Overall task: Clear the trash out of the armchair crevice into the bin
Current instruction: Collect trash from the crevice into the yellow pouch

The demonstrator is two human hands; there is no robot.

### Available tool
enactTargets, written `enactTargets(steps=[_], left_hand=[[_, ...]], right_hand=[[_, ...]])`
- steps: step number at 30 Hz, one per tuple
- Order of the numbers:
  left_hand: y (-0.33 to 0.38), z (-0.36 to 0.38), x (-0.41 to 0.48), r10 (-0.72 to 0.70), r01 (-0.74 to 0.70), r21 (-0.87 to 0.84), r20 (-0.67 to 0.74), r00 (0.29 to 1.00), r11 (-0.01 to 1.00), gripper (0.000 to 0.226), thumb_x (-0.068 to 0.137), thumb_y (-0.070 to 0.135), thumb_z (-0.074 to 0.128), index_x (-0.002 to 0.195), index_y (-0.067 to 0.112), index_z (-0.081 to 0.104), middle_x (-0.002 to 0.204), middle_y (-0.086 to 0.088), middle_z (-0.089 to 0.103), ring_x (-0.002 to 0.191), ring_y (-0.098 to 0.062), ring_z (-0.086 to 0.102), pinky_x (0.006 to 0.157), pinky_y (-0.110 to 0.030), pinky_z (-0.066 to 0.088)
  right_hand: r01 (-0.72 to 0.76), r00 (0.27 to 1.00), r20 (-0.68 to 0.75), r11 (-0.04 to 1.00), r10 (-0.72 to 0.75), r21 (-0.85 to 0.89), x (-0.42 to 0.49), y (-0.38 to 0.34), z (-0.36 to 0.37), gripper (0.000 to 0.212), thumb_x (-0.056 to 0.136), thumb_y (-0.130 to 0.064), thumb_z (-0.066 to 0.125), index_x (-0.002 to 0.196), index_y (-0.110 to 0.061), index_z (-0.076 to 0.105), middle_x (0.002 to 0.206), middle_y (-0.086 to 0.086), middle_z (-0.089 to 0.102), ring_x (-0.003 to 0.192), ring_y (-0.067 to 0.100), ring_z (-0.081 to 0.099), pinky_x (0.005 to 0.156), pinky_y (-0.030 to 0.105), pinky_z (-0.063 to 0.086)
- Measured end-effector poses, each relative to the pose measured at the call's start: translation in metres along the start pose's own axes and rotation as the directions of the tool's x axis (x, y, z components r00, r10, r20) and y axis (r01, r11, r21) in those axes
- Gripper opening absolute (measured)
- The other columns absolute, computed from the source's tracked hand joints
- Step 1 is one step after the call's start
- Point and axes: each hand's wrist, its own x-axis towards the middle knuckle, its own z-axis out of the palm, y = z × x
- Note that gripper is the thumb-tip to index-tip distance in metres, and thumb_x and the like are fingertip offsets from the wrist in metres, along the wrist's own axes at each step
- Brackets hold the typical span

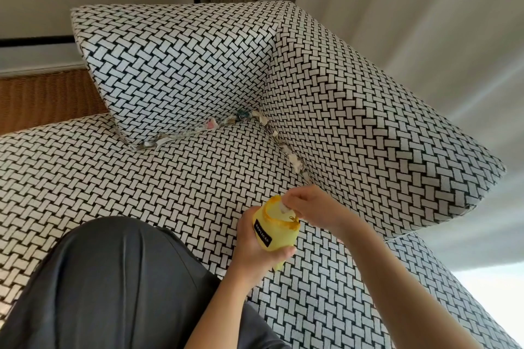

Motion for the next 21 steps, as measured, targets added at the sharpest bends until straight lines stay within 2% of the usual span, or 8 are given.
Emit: enactTargets(steps=[2, 4, 7, 11, 14, 16, 18, 21], left_hand=[[0.000, 0.000, 0.001, 0.018, -0.018, -0.002, -0.021, 1.000, 1.000, 0.081, 0.045, 0.039, 0.081, 0.114, 0.039, 0.038, 0.120, -0.002, 0.040, 0.109, -0.014, 0.048, 0.083, -0.023, 0.049], [0.000, 0.000, 0.002, 0.035, -0.035, -0.001, -0.030, 0.999, 0.999, 0.080, 0.046, 0.041, 0.080, 0.114, 0.041, 0.038, 0.120, -0.002, 0.041, 0.110, -0.016, 0.048, 0.086, -0.027, 0.049], [0.001, -0.001, 0.004, 0.056, -0.058, -0.017, -0.067, 0.996, 0.998, 0.079, 0.045, 0.040, 0.080, 0.112, 0.043, 0.038, 0.119, -0.002, 0.042, 0.109, -0.016, 0.048, 0.087, -0.033, 0.051], [0.004, -0.012, 0.018, 0.075, -0.079, -0.018, -0.184, 0.980, 0.997, 0.082, 0.044, 0.043, 0.081, 0.114, 0.038, 0.038, 0.119, -0.004, 0.042, 0.108, -0.018, 0.049, 0.087, -0.034, 0.051], [0.006, -0.024, 0.032, 0.122, -0.123, 0.013, -0.292, 0.949, 0.992, 0.088, 0.046, 0.049, 0.080, 0.120, 0.025, 0.039, 0.119, -0.004, 0.042, 0.108, -0.017, 0.048, 0.083, -0.020, 0.048], [0.008, -0.031, 0.040, 0.174, -0.159, 0.071, -0.330, 0.928, 0.985, 0.089, 0.047, 0.058, 0.077, 0.120, 0.022, 0.039, 0.117, -0.003, 0.042, 0.107, -0.016, 0.047, 0.079, -0.011, 0.044], [0.005, -0.038, 0.047, 0.201, -0.169, 0.116, -0.371, 0.906, 0.979, 0.086, 0.049, 0.067, 0.073, 0.118, 0.030, 0.038, 0.115, 0.001, 0.043, 0.106, -0.016, 0.048, 0.082, -0.021, 0.048], [0.000, -0.044, 0.055, 0.158, -0.129, 0.096, -0.440, 0.884, 0.987, 0.081, 0.048, 0.063, 0.076, 0.114, 0.040, 0.035, 0.112, 0.008, 0.043, 0.104, -0.016, 0.051, 0.083, -0.043, 0.053]], right_hand=[[0.053, 0.996, -0.060, 0.989, -0.061, -0.136, 0.003, 0.003, 0.001, 0.026, 0.093, -0.021, 0.051, 0.070, -0.028, 0.062, 0.058, 0.000, 0.057, 0.046, 0.009, 0.038, 0.049, 0.019, 0.033], [0.072, 0.992, -0.094, 0.987, -0.086, -0.146, 0.005, 0.005, 0.003, 0.020, 0.090, -0.022, 0.055, 0.076, -0.030, 0.066, 0.072, 0.007, 0.068, 0.051, 0.015, 0.042, 0.051, 0.024, 0.036], [0.107, 0.987, -0.103, 0.982, -0.124, -0.153, 0.007, 0.002, 0.005, 0.016, 0.090, -0.020, 0.055, 0.084, -0.023, 0.070, 0.063, 0.003, 0.062, 0.046, 0.009, 0.037, 0.044, 0.016, 0.030], [0.111, 0.969, -0.218, 0.992, -0.120, -0.053, 0.023, -0.003, -0.002, 0.019, 0.092, -0.013, 0.050, 0.093, -0.016, 0.069, 0.055, -0.010, 0.054, 0.045, 0.008, 0.036, 0.043, 0.017, 0.030], [0.036, 0.945, -0.323, 0.999, -0.044, -0.030, 0.048, -0.001, -0.012, 0.020, 0.093, -0.013, 0.049, 0.099, -0.015, 0.067, 0.060, -0.010, 0.054, 0.048, 0.011, 0.037, 0.043, 0.019, 0.031], [-0.031, 0.925, -0.380, 0.991, -0.022, -0.132, 0.069, 0.001, -0.017, 0.021, 0.093, -0.012, 0.048, 0.101, -0.014, 0.066, 0.078, -0.007, 0.062, 0.052, 0.010, 0.043, 0.045, 0.016, 0.034], [-0.111, 0.897, -0.442, 0.960, -0.015, -0.258, 0.090, -0.001, -0.022, 0.021, 0.094, -0.012, 0.047, 0.102, -0.014, 0.066, 0.101, -0.004, 0.064, 0.056, 0.007, 0.048, 0.048, 0.014, 0.036], [-0.213, 0.881, -0.473, 0.878, -0.018, -0.428, 0.125, -0.006, -0.027, 0.020, 0.094, -0.011, 0.047, 0.106, -0.014, 0.063, 0.089, 0.001, 0.063, 0.061, 0.010, 0.054, 0.047, 0.017, 0.039]])
